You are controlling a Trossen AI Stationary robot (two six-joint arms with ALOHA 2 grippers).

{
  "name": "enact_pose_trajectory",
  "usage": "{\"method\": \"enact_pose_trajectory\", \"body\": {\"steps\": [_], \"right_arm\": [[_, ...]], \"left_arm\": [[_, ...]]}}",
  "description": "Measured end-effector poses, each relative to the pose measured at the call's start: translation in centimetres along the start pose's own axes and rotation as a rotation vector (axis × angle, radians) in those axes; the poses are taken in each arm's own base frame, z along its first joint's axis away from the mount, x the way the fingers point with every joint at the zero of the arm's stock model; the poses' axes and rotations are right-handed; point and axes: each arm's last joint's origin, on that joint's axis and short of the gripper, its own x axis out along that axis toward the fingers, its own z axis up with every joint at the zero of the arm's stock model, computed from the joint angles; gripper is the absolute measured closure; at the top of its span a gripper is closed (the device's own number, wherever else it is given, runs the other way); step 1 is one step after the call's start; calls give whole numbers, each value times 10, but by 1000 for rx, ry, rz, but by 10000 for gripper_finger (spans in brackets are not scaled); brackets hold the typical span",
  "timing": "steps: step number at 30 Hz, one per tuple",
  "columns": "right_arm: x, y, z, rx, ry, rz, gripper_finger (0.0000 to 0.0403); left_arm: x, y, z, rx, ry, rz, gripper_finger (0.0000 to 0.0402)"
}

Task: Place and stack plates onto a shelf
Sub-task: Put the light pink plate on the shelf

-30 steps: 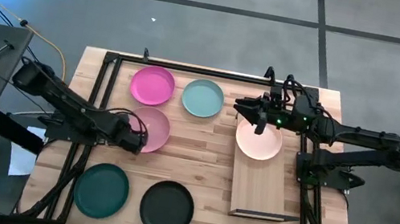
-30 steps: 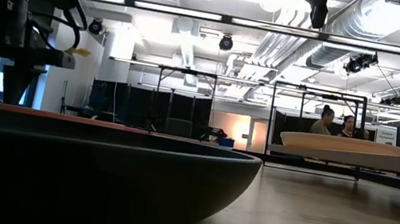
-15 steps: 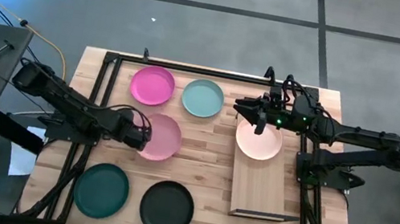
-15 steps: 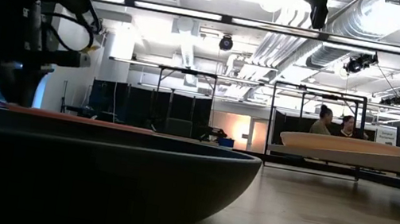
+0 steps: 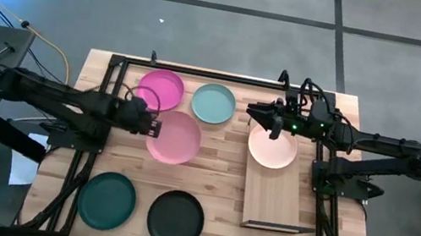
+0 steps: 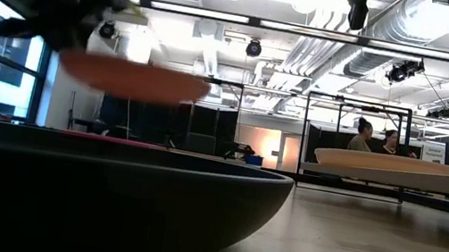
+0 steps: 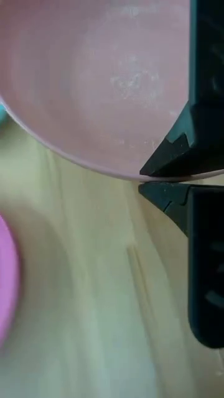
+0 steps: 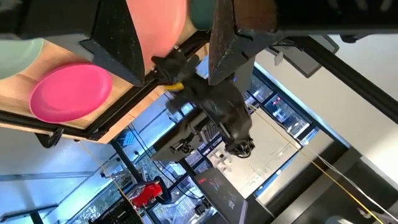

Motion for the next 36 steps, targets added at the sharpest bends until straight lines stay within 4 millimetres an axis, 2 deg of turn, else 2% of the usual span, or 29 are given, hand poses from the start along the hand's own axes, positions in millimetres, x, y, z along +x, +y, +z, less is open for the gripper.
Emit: {"method": "enact_pose_trajectory", "body": {"steps": [4, 7, 10, 15, 20, 25, 30, 36], "right_arm": [[0, 1, 1, 0, -7, 6, 242], [0, 1, 1, 3, -12, 11, 242], [0, 4, 3, 10, 2, 27, 242], [-3, 21, 22, -57, 21, 57, 242], [-12, 42, 47, -156, 88, 9, 242], [-26, 61, 70, -233, 121, -8, 242], [-36, 72, 83, -291, 129, -8, 242], [-37, 73, 85, -286, 132, -15, 242]], "left_arm": [[-23, -23, 17, 101, -13, -106, 400], [-30, -43, 24, 183, -3, -139, 401], [-31, -67, 30, 262, 4, -156, 401], [-22, -112, 39, 360, -16, -185, 401], [-4, -160, 45, 418, -40, -281, 401], [19, -201, 39, 428, -26, -373, 401], [47, -233, 25, 431, 7, -415, 401], [86, -256, 2, 428, 11, -422, 401]]}}
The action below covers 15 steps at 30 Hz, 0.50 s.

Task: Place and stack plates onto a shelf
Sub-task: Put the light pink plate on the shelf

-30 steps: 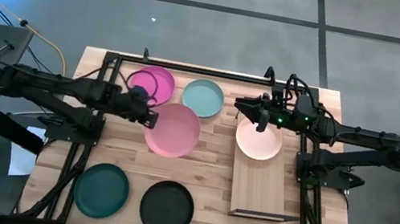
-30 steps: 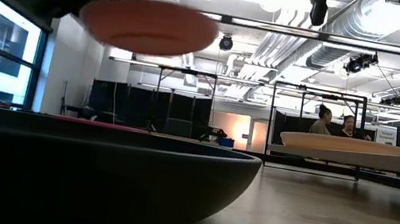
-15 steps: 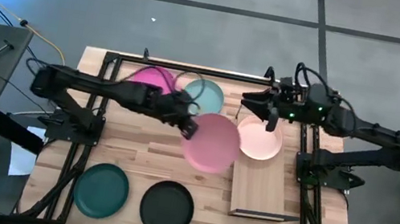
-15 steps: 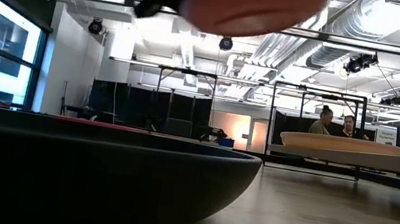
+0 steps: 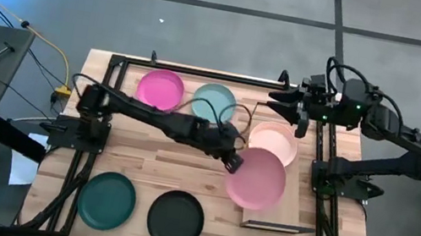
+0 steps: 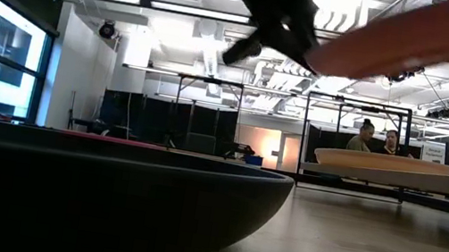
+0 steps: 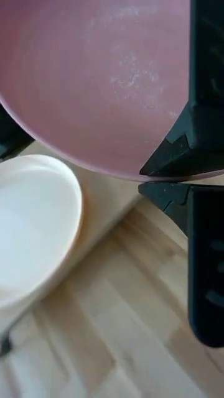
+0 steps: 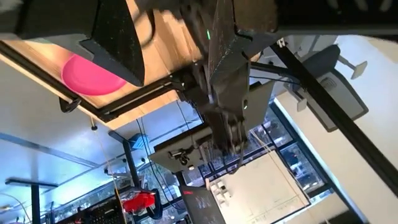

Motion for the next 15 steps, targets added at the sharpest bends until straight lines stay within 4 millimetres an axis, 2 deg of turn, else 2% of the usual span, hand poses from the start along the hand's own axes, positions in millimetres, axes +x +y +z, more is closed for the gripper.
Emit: {"method": "enact_pose_trajectory", "body": {"steps": [7, 15], "right_arm": [[5, -2, -4, 95, 12, -32, 242], [17, -7, -6, 131, -9, -129, 242]], "left_arm": [[43, -3, -18, -8, 37, -80, 402], [74, 4, -33, -20, 71, -92, 401]]}}
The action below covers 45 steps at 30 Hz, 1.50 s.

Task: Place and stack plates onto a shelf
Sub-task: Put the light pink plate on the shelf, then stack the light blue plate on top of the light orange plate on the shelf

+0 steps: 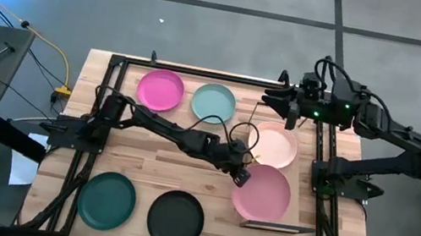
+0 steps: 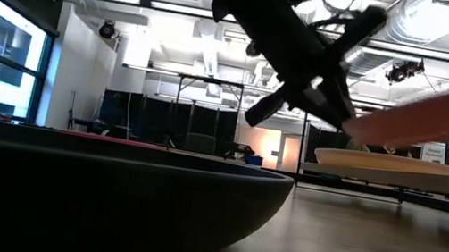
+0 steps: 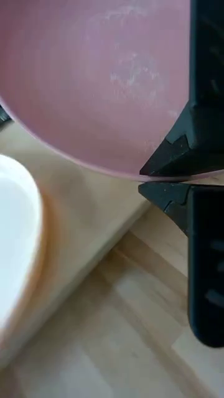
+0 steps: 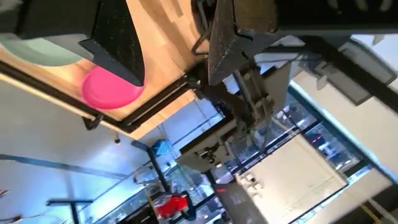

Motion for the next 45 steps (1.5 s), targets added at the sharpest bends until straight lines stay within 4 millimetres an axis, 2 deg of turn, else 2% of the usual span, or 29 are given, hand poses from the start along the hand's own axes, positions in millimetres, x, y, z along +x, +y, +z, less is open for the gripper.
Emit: {"method": "enact_pose_trajectory", "body": {"steps": [5, 16, 26, 30, 35, 38, 42, 45], "right_arm": [[7, -1, -1, -1, 2, -15, 242], [9, 1, 0, 3, -10, 16, 242], [9, 1, 0, -13, -2, 29, 242], [8, 3, 1, -23, 2, 43, 242], [0, 9, 10, -54, -19, 92, 242], [-9, 11, 15, -76, -31, 103, 242], [-19, 9, 14, -97, 2, 94, 242], [-27, 7, 9, -99, 52, 89, 242]], "left_arm": [[6, -2, -8, 11, -4, 0, 396], [6, -1, 2, 48, -96, 7, 374], [5, -7, 12, 39, -173, -75, 294], [-1, -3, 24, 61, -165, -98, 264], [-39, 4, 62, 126, -120, -166, 245], [-68, 8, 73, 184, -116, -70, 243], [-126, -2, 74, 285, -275, 79, 243], [-165, -1, 55, 337, -341, 125, 243]]}}
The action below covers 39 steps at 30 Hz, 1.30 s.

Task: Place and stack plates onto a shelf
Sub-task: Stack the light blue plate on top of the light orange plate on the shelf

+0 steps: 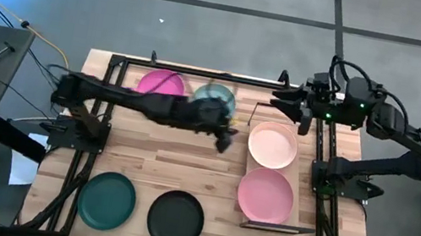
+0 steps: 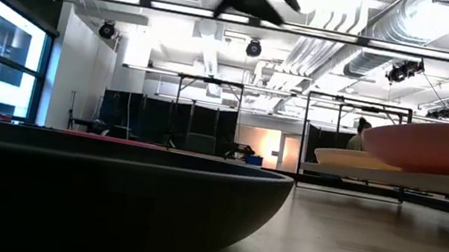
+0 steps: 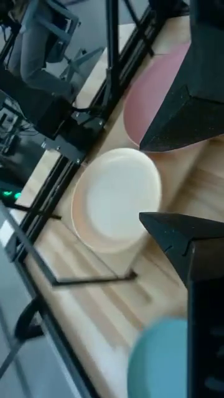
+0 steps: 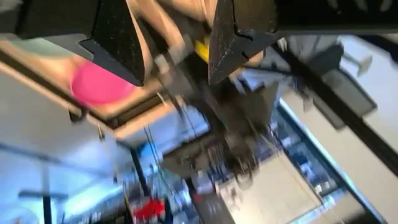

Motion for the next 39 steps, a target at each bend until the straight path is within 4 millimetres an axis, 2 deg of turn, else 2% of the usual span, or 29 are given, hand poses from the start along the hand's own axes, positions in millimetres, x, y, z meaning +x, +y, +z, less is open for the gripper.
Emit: {"method": "enact_pose_trajectory", "body": {"steps": [3, 7, 11, 14, 20, 24, 28, 31, 39], "right_arm": [[-3, 0, -11, -1, 105, -17, 242], [-3, 4, -27, -17, 245, -27, 242], [0, 14, -44, -77, 306, -51, 242], [4, 17, -68, -115, 339, -63, 242], [10, 12, -122, -61, 284, -62, 242], [13, 6, -146, -18, 148, -2, 242], [15, 1, -153, 13, -40, 59, 242], [17, -5, -153, 42, -156, 16, 242], [19, -10, -150, 85, -187, -10, 242]], "left_arm": [[-38, 9, -21, 5, -32, 14, 243], [-81, 25, -54, -97, -144, -98, 243], [-114, 38, -79, -180, -293, -293, 243], [-131, 46, -89, -187, -371, -347, 243], [-141, 54, -96, -66, -374, -294, 243], [-139, 54, -98, -14, -367, -277, 243], [-135, 53, -100, 19, -356, -262, 243], [-134, 53, -100, 14, -356, -262, 243], [-134, 53, -100, -5, -354, -258, 243]]}}
